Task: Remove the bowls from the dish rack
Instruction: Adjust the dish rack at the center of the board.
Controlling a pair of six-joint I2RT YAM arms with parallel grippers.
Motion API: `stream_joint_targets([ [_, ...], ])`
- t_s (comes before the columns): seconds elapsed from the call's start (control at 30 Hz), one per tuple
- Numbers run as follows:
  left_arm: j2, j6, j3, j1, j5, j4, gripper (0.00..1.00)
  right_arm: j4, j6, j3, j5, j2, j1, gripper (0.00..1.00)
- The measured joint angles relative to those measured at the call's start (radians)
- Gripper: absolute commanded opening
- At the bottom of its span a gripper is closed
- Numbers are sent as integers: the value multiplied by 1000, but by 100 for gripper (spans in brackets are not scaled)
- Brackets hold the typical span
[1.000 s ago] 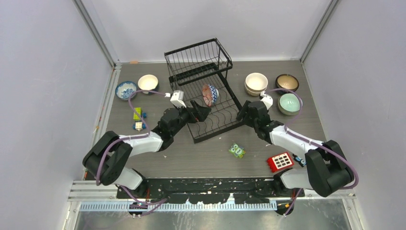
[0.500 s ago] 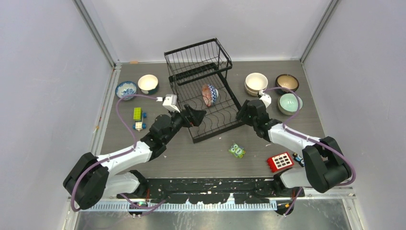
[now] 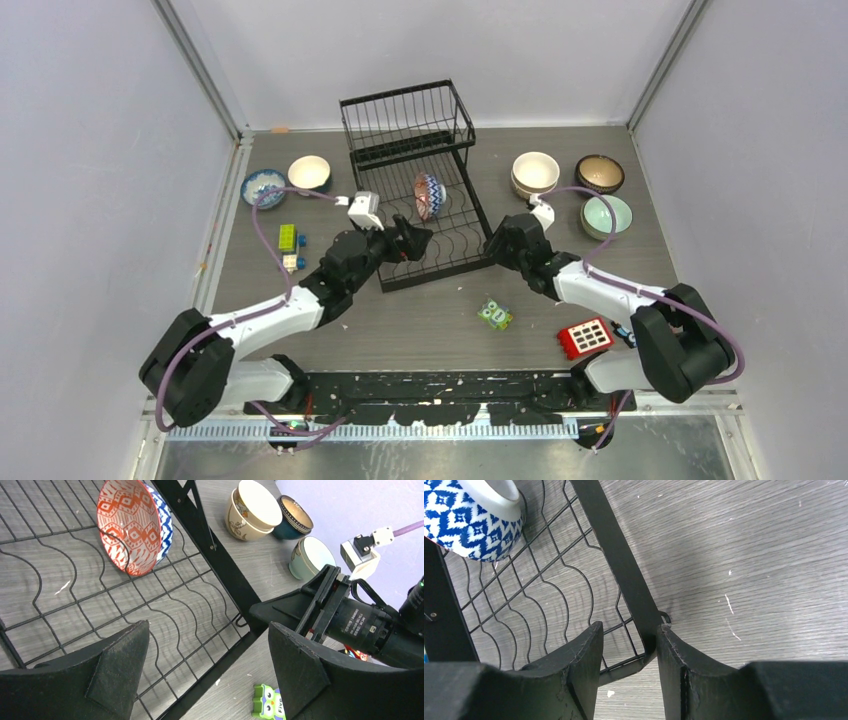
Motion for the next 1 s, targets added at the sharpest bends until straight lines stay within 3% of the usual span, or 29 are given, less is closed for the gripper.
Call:
stream_joint_targets([
  [0.23, 80, 24, 70, 0, -30, -11, 89, 3, 43, -6, -6, 0, 26, 49],
  [0.53, 245, 69, 134, 1, -85, 7, 89, -61, 51, -17, -21, -82, 60, 64],
  [0.9, 369, 94, 179, 92, 7, 130, 70, -217, -14, -26, -40, -422, 61, 65],
  [1.0, 396, 94, 179, 119, 48, 169, 60, -232, -31, -46, -68, -485, 61, 65],
])
